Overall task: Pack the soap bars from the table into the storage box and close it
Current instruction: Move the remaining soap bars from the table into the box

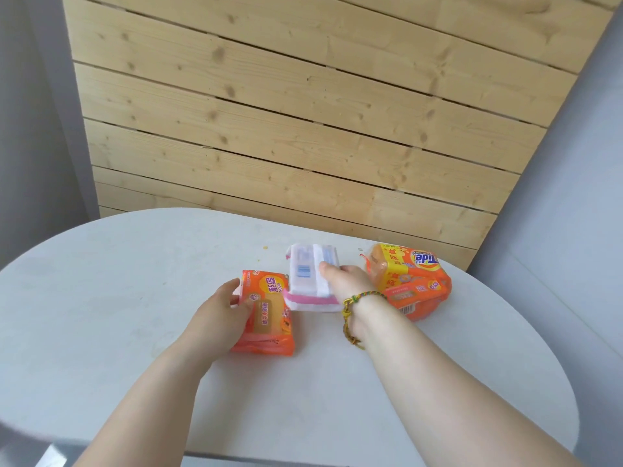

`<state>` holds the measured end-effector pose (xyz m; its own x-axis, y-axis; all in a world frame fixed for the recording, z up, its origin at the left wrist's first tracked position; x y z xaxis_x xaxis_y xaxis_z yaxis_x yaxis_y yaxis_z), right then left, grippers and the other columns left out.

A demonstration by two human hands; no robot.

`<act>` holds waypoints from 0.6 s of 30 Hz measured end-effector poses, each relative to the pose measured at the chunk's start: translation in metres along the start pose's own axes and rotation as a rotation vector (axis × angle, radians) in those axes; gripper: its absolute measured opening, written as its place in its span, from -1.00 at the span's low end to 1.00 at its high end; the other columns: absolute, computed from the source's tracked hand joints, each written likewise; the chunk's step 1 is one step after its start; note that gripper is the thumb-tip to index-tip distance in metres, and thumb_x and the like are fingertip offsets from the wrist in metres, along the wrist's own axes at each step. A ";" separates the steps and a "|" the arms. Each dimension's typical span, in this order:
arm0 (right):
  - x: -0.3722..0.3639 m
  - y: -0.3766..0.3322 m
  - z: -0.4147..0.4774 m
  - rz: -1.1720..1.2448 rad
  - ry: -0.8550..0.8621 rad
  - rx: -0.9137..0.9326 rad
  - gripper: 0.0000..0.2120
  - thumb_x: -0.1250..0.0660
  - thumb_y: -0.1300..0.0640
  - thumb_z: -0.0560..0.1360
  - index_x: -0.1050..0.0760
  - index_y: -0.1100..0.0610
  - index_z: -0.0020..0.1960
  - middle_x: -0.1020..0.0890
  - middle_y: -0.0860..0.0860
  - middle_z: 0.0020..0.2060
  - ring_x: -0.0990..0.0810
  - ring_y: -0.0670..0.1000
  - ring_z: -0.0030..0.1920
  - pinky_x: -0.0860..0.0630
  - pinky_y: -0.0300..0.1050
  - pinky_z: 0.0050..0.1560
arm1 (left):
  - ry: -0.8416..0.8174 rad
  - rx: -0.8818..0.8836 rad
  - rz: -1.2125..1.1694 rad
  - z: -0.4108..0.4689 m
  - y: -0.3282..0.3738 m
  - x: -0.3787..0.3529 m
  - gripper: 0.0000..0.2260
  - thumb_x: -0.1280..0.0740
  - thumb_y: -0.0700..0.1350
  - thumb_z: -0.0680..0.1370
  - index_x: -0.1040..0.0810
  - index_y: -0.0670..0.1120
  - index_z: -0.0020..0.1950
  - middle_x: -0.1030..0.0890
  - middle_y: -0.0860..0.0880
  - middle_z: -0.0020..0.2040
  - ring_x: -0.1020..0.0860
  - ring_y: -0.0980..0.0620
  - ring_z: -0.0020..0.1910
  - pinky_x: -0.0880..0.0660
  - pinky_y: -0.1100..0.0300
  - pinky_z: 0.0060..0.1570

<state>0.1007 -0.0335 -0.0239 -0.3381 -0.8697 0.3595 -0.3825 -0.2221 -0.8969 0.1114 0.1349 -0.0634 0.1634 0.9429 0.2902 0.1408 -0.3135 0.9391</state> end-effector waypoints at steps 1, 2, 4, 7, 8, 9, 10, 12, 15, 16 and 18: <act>-0.008 0.005 -0.003 0.036 -0.020 -0.023 -0.67 -0.19 0.13 0.55 -0.44 0.33 0.21 -0.47 0.11 -0.09 -0.42 -0.02 -0.34 -0.32 -0.44 -0.62 | 0.023 0.014 -0.024 0.001 -0.001 0.002 -0.59 -0.12 -0.12 0.61 -0.21 -0.07 0.46 -0.44 -0.10 0.36 -0.44 -0.05 0.11 -0.32 0.25 -0.07; -0.016 0.008 -0.006 0.074 -0.034 -0.046 -0.67 -0.18 0.15 0.56 -0.43 0.34 0.22 -0.46 0.11 -0.10 -0.40 -0.04 -0.37 -0.29 -0.46 -0.65 | 0.038 0.036 -0.042 0.001 -0.001 0.003 -0.60 -0.11 -0.08 0.62 -0.22 -0.07 0.46 -0.42 -0.11 0.38 -0.43 -0.08 0.21 -0.30 0.24 0.02; -0.029 0.014 -0.008 0.119 -0.051 -0.081 -0.68 -0.16 0.16 0.56 -0.42 0.33 0.23 -0.46 0.10 -0.13 -0.35 -0.10 -0.41 -0.23 -0.50 -0.71 | 0.044 0.054 -0.051 0.000 -0.002 0.004 -0.58 -0.09 0.01 0.61 -0.26 -0.08 0.45 -0.40 -0.11 0.40 -0.37 -0.10 0.35 -0.29 0.16 0.19; -0.046 0.018 -0.006 0.113 -0.048 -0.096 -0.68 -0.16 0.14 0.55 -0.42 0.30 0.21 -0.49 0.08 -0.16 -0.44 0.00 -0.33 -0.40 -0.34 -0.43 | 0.010 0.064 -0.044 0.000 -0.004 0.001 -0.52 -0.09 0.12 0.58 -0.30 -0.09 0.42 -0.42 -0.11 0.38 -0.37 -0.10 0.36 -0.28 0.06 0.32; -0.050 0.018 -0.005 0.086 -0.039 -0.093 -0.66 -0.16 0.11 0.53 -0.43 0.29 0.21 -0.48 0.08 -0.12 -0.47 0.04 -0.23 -0.43 -0.25 -0.28 | 0.000 0.077 -0.049 0.000 -0.004 0.000 -0.51 -0.10 0.14 0.57 -0.32 -0.09 0.42 -0.44 -0.11 0.37 -0.38 -0.11 0.35 -0.30 0.05 0.31; -0.054 0.018 -0.005 0.060 -0.038 -0.087 -0.64 -0.17 0.09 0.52 -0.43 0.28 0.22 -0.48 0.09 -0.09 -0.47 0.04 -0.14 -0.45 -0.18 -0.15 | -0.007 0.089 -0.059 0.000 -0.005 0.000 -0.51 -0.11 0.14 0.56 -0.33 -0.10 0.41 -0.44 -0.13 0.37 -0.39 -0.13 0.34 -0.32 0.04 0.30; -0.057 0.018 -0.005 0.041 -0.044 -0.080 -0.63 -0.17 0.08 0.51 -0.42 0.27 0.23 -0.47 0.09 -0.07 -0.46 0.05 -0.09 -0.45 -0.13 -0.07 | -0.013 0.102 -0.074 0.000 -0.005 0.000 -0.51 -0.12 0.14 0.56 -0.34 -0.10 0.40 -0.46 -0.13 0.36 -0.41 -0.14 0.33 -0.34 0.03 0.28; -0.064 0.017 -0.008 0.042 -0.098 -0.068 -0.63 -0.16 0.09 0.53 -0.37 0.26 0.27 -0.52 0.12 0.01 -0.51 0.12 -0.01 -0.46 -0.13 -0.04 | -0.023 0.113 -0.103 0.000 -0.004 -0.001 -0.58 -0.15 0.09 0.57 -0.42 -0.12 0.32 -0.55 -0.11 0.23 -0.50 -0.14 0.20 -0.44 0.07 0.12; -0.071 0.015 -0.015 0.118 -0.192 -0.061 -0.63 -0.19 0.18 0.53 -0.33 0.25 0.31 -0.55 0.20 0.20 -0.55 0.16 0.16 -0.47 -0.17 -0.01 | -0.046 0.111 -0.199 -0.003 -0.001 -0.002 -0.83 -0.16 -0.08 0.59 -0.51 -0.08 0.03 -0.59 -0.03 -0.14 -0.54 0.01 -0.16 -0.40 0.25 -0.26; -0.071 0.014 -0.016 0.175 -0.204 -0.059 -0.65 -0.20 0.22 0.52 -0.35 0.26 0.29 -0.55 0.22 0.20 -0.56 0.15 0.15 -0.48 -0.20 -0.06 | -0.058 0.113 -0.230 -0.003 0.000 -0.002 -0.86 -0.15 -0.11 0.59 -0.51 -0.05 -0.05 -0.58 0.00 -0.19 -0.53 0.05 -0.22 -0.39 0.25 -0.28; -0.071 0.014 -0.020 0.294 -0.212 -0.069 -0.70 -0.21 0.31 0.49 -0.44 0.29 0.21 -0.57 0.29 0.18 -0.58 0.20 0.15 -0.53 -0.04 0.09 | -0.087 0.103 -0.272 -0.004 -0.001 -0.003 -0.84 -0.15 -0.15 0.59 -0.50 -0.01 -0.11 -0.59 -0.01 -0.21 -0.54 0.04 -0.23 -0.42 0.22 -0.26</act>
<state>0.1023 0.0338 -0.0571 -0.2593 -0.9656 0.0212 -0.3547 0.0748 -0.9320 0.1071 0.1329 -0.0644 0.1884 0.9821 0.0093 0.2883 -0.0644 0.9554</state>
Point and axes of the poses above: each hand's wrist, its own z-axis towards the middle knuckle, its own x-axis out of the back of the hand, y = z × x, the point moved 5 cm from there along z, towards the middle knuckle
